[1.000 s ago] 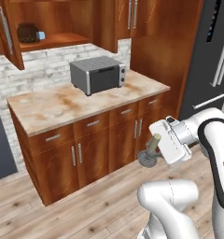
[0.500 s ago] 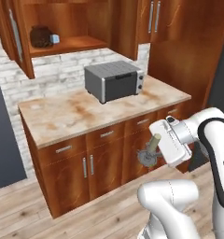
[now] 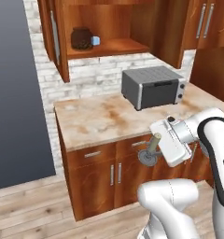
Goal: Pick the jar and candle from the dining table and place them in the open cabinet. Close the cabinet after placing the objects.
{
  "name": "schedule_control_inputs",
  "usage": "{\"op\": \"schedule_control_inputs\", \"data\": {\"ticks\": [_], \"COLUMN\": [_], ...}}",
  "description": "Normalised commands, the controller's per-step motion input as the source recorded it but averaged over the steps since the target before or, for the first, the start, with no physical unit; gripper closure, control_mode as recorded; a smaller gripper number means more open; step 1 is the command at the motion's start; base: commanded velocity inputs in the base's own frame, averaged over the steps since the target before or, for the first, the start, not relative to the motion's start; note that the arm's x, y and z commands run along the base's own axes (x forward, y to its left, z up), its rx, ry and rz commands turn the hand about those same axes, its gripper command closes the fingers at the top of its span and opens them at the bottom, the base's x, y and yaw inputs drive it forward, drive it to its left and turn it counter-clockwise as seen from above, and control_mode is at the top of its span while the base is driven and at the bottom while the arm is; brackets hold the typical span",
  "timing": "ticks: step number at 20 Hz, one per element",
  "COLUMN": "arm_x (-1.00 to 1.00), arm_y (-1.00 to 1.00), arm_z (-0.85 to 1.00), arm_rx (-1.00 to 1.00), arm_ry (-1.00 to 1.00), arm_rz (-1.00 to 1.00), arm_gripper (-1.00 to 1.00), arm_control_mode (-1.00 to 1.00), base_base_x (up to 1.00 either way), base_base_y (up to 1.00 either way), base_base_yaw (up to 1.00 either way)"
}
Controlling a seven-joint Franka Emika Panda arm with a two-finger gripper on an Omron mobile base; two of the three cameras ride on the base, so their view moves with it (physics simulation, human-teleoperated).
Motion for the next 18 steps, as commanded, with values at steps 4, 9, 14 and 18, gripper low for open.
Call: {"op": "schedule_control_inputs", "data": {"ticks": [4,9,14,18], "arm_x": [0.0,0.0,0.0,0.0], "arm_y": [0.0,0.0,0.0,0.0], "arm_z": [0.0,0.0,0.0,0.0], "arm_rx": [0.0,0.0,0.0,0.0], "arm_ry": [0.0,0.0,0.0,0.0], "arm_rz": [0.0,0.0,0.0,0.0], "arm_gripper": [1.0,1.0,1.0,1.0], "arm_control_mode": [1.0,1.0,1.0,1.0], "base_base_x": [0.52,0.54,0.55,0.58], "base_base_y": [-0.07,-0.1,-0.18,-0.27], "base_base_yaw": [0.35,0.31,0.14,0.0]}}
